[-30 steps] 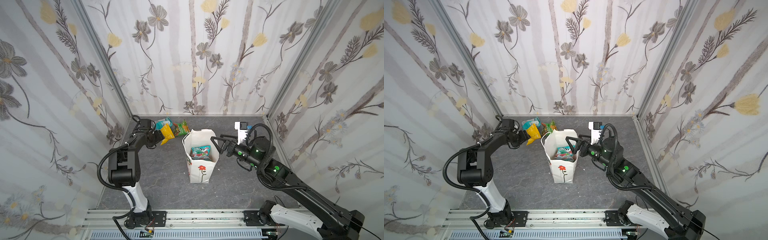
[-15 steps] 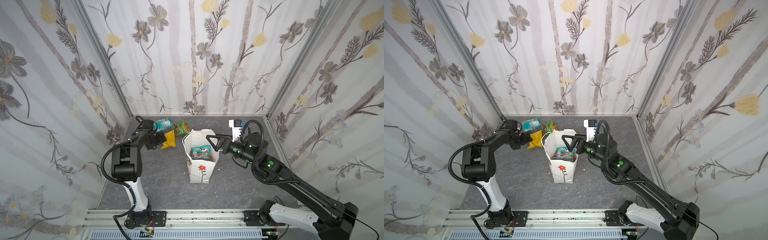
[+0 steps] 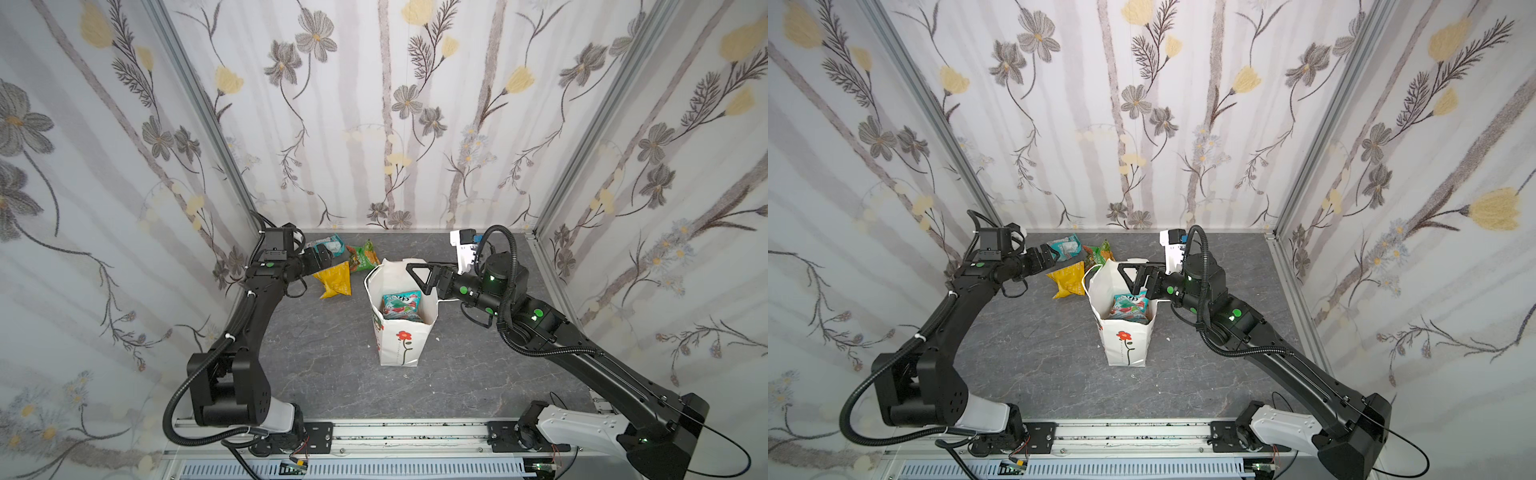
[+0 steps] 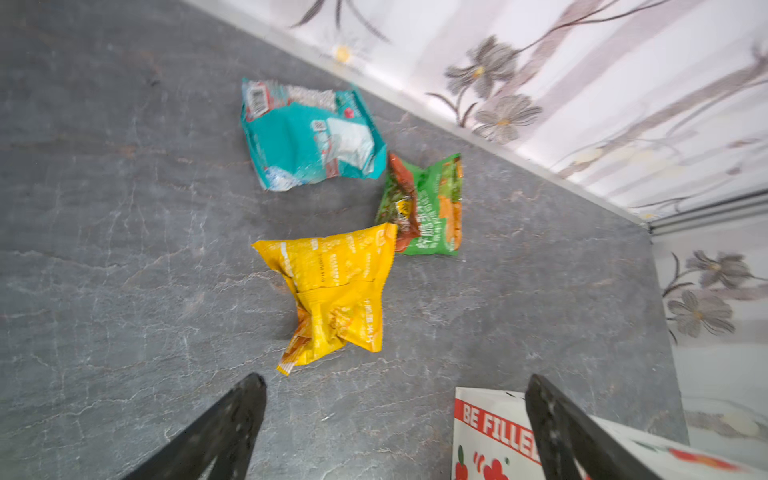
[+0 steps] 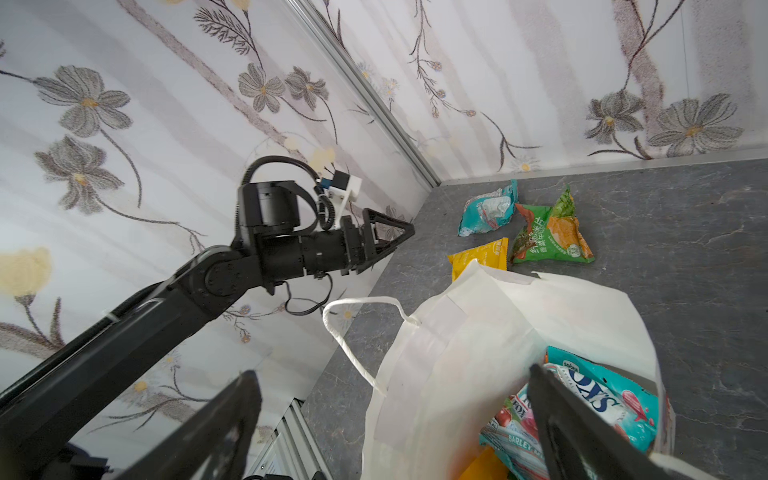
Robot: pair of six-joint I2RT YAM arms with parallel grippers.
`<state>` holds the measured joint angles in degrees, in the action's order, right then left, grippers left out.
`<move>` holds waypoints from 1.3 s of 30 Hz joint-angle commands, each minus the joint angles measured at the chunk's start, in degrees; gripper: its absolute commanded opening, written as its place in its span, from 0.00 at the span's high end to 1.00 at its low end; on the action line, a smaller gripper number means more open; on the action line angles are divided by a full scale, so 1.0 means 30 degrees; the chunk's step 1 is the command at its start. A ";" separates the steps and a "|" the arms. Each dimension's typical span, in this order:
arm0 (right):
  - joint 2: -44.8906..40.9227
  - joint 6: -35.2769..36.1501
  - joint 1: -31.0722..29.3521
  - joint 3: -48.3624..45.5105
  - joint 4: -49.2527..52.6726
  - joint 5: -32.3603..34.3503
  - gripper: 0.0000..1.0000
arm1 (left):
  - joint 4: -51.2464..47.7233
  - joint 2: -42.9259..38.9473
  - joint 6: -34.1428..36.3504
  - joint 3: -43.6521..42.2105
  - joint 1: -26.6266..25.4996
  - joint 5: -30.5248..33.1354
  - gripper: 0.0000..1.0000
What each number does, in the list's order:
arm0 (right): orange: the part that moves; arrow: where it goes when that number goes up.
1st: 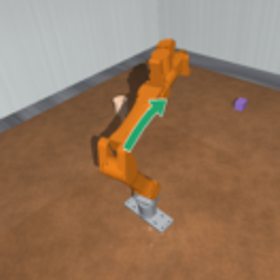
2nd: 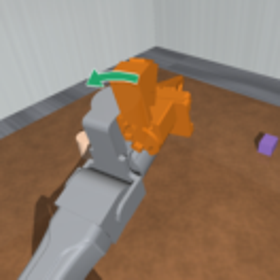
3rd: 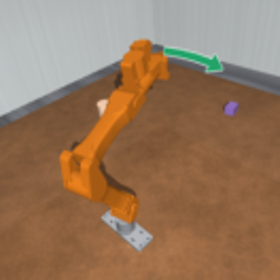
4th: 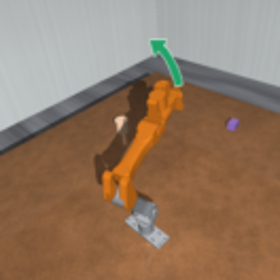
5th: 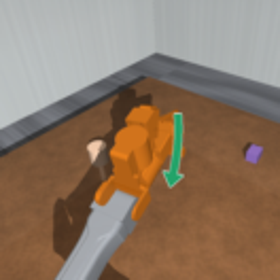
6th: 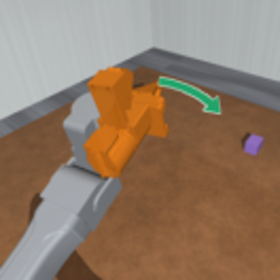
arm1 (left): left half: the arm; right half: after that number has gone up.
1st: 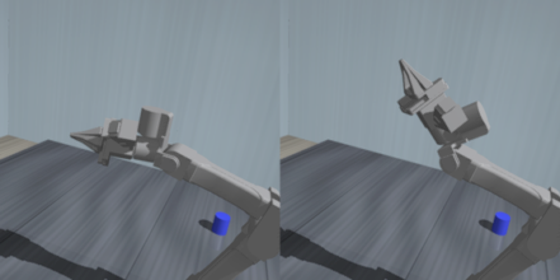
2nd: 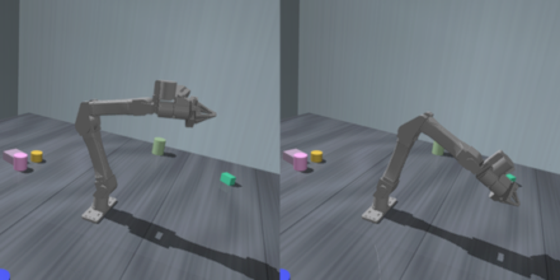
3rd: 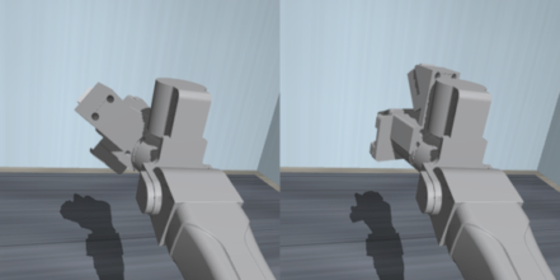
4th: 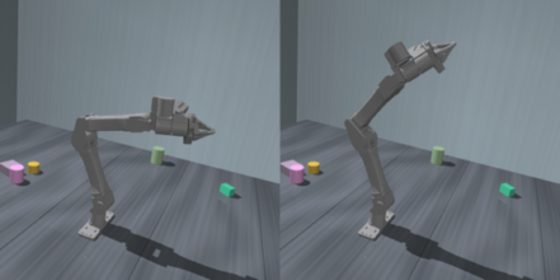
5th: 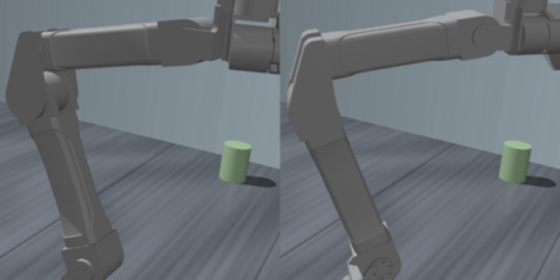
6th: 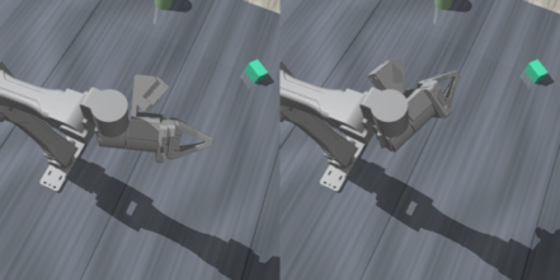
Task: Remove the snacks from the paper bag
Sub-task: 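Reach the right gripper into the bag while the left gripper returns beside it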
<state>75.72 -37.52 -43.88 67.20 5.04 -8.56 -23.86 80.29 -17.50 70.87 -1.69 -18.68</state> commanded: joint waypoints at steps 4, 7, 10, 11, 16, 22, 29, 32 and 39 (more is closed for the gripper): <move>0.2036 0.2013 -0.0053 0.2593 0.4080 0.0263 0.08 | -0.1164 -0.4190 0.2024 0.0222 -0.1965 -0.0794 0.00; 0.3093 0.2553 -0.0136 0.3746 0.5622 0.0621 0.16 | -0.3265 -0.5777 0.3093 0.1048 -0.3803 0.0988 0.00; 0.4177 0.3220 -0.0493 0.5018 0.7301 0.1737 0.23 | -0.5524 -0.6900 0.3718 0.2177 -0.5369 0.2120 0.00; 0.4623 0.3461 -0.0669 0.5584 0.7904 0.2259 0.24 | -0.6012 -0.7354 0.3761 0.2445 -0.5879 0.2181 0.00; 0.7064 0.4267 -0.1061 0.7843 1.0117 0.3320 0.26 | -0.7477 -0.9172 0.3340 0.3475 -0.8696 0.1445 0.00; 0.9019 0.4332 -0.1735 0.8796 1.0856 0.3528 0.25 | -0.8528 -0.9884 0.2185 0.4531 -1.0783 -0.0488 0.00; 1.0537 0.4275 -0.2246 0.8889 1.1059 0.3851 0.24 | -0.8756 -1.0535 0.2636 0.4347 -1.1210 -0.0404 0.00; 1.1244 0.4244 -0.2453 0.8889 1.1043 0.3892 0.22 | -0.8696 -1.0414 0.2697 0.4267 -1.1213 -0.0309 0.00; 1.2743 0.4188 -0.2601 0.8833 1.1060 0.4157 0.15 | -0.8696 -1.0125 0.2816 0.3852 -1.1215 -0.0117 0.00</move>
<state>112.81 -24.99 -51.51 93.43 38.79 2.20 -50.63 49.84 -9.56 82.48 -35.38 -19.27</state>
